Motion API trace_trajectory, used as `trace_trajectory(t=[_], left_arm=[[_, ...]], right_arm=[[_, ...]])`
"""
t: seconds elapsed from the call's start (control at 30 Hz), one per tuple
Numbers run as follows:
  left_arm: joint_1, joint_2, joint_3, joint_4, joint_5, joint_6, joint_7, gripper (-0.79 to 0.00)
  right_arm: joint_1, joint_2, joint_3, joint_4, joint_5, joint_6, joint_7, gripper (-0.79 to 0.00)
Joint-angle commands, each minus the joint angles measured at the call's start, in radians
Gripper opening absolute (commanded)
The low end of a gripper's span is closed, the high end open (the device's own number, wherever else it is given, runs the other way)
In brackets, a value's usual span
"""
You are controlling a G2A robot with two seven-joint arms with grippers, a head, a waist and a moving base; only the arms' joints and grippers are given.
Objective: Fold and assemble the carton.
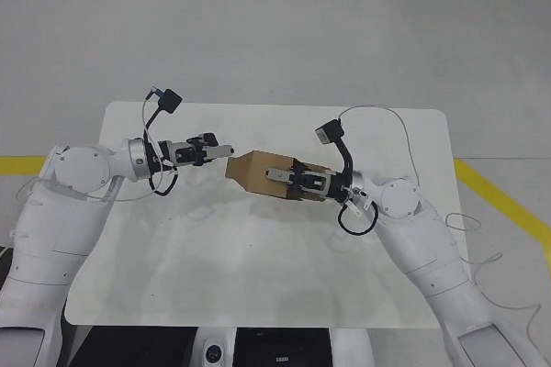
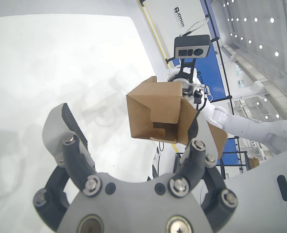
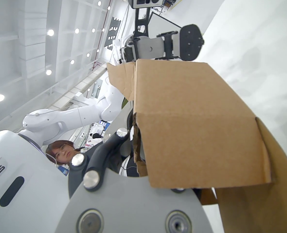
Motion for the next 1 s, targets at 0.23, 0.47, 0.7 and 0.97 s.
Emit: trace_trajectory(t=[0.23, 0.47, 0.7, 0.97], left_arm=[[0.012, 0.009, -0.044, -0.062, -0.008, -0.014, 0.007, 0.000], [0.031, 0.014, -0.037, -0.133, 0.106, -0.034, 0.029, 0.000], [0.054, 0.020, -0.038, -0.159, 0.257, -0.017, 0.084, 0.000], [0.057, 0.022, -0.041, -0.133, 0.268, -0.018, 0.094, 0.000]], right_arm=[[-0.004, 0.005, 0.000, -0.030, -0.090, 0.062, -0.041, -0.785], [-0.001, 0.005, -0.007, -0.037, -0.096, 0.072, -0.045, -0.785], [-0.008, 0.008, 0.001, -0.050, -0.092, 0.071, -0.043, -0.785], [-0.011, 0.009, 0.001, -0.062, -0.080, 0.069, -0.043, -0.785]])
